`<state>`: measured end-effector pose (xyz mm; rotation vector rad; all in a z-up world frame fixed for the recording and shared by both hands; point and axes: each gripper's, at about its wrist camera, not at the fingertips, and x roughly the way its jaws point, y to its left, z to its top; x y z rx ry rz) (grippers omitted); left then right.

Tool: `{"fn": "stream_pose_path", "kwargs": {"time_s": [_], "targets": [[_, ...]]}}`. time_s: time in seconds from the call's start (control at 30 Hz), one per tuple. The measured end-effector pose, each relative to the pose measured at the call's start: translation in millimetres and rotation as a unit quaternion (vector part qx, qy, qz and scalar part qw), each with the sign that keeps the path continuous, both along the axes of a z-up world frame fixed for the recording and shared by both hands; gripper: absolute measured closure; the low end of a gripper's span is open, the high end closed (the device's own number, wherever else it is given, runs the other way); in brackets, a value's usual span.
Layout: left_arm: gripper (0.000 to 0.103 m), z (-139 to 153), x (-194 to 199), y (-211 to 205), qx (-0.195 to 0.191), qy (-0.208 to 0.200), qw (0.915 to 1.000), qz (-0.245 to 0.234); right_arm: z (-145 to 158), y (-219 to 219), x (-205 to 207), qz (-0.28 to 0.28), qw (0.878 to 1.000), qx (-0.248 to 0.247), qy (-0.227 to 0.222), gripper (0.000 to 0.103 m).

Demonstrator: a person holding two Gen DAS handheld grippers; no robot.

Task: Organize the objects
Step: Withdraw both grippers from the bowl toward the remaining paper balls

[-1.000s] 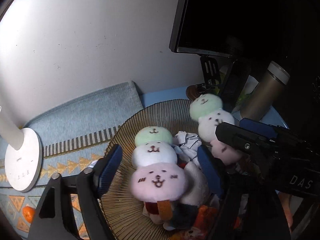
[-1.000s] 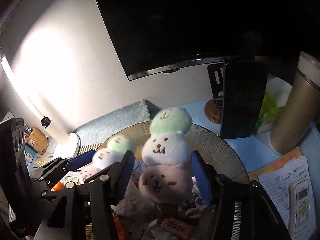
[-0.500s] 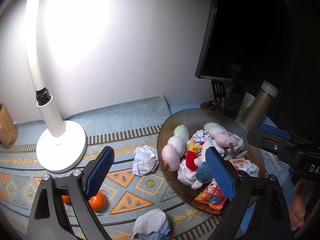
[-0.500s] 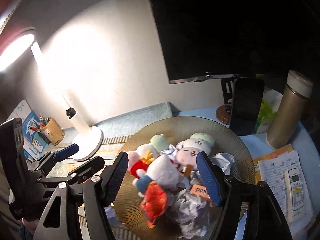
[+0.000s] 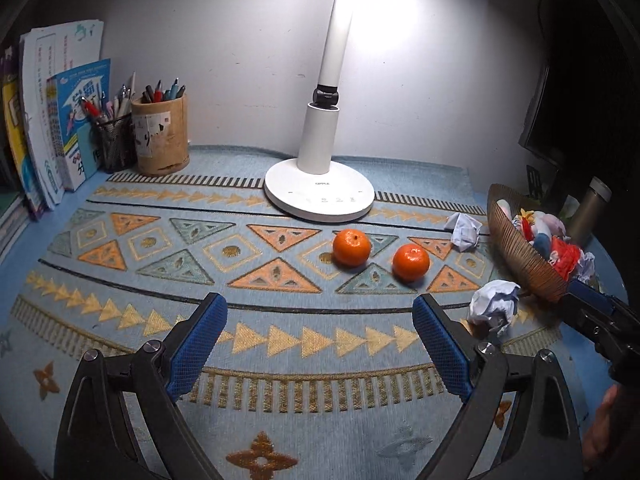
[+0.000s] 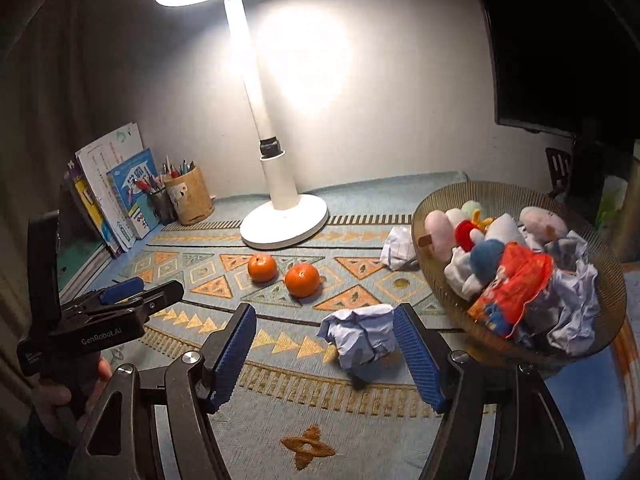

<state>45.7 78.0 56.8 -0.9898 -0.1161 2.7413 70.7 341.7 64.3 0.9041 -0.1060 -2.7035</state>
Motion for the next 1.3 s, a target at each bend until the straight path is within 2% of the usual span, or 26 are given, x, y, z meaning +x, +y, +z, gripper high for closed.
{"fn": "stream_pose_path", "kwargs": {"time_s": [0.1, 0.27, 0.33, 0.4, 0.6, 0.73, 1.3], "targets": [[0.009, -8.4, 0.6, 0.4, -0.011, 0.005, 0.9998, 0.012, -25.9, -7.4, -7.0, -0.01, 1.0, 0.018, -0.016, 0.034], [0.009, -25.7, -1.3, 0.9, -0.005, 0.002, 0.9997, 0.025, -52.0, -6.5, -15.9, -0.011, 0.999, 0.006, -0.048, 0.034], [0.009, -30.6, -4.7, 3.8, -0.015, -0.016, 0.9994, 0.028, -50.2, -3.8, -13.8, -0.013, 0.999, 0.0, -0.038, 0.033], [0.009, -31.7, -3.3, 5.3, -0.022, -0.013, 0.9991, 0.034, -50.8, -3.7, -12.8, -0.021, 0.999, 0.003, -0.035, 0.027], [0.009, -30.6, 2.5, 10.7, -0.039, 0.001, 0.9988, 0.029, -50.9, -17.5, -8.8, -0.019, 0.999, 0.041, -0.019, 0.026], [0.009, -30.4, 2.7, 10.9, -0.038, 0.001, 0.9989, 0.025, -51.2, -23.1, -7.6, -0.021, 0.998, 0.059, -0.012, 0.024], [0.009, -29.7, 3.8, 10.4, -0.032, 0.002, 0.9993, 0.019, -53.1, -24.6, -10.5, -0.032, 0.997, 0.073, -0.012, 0.023]]}}
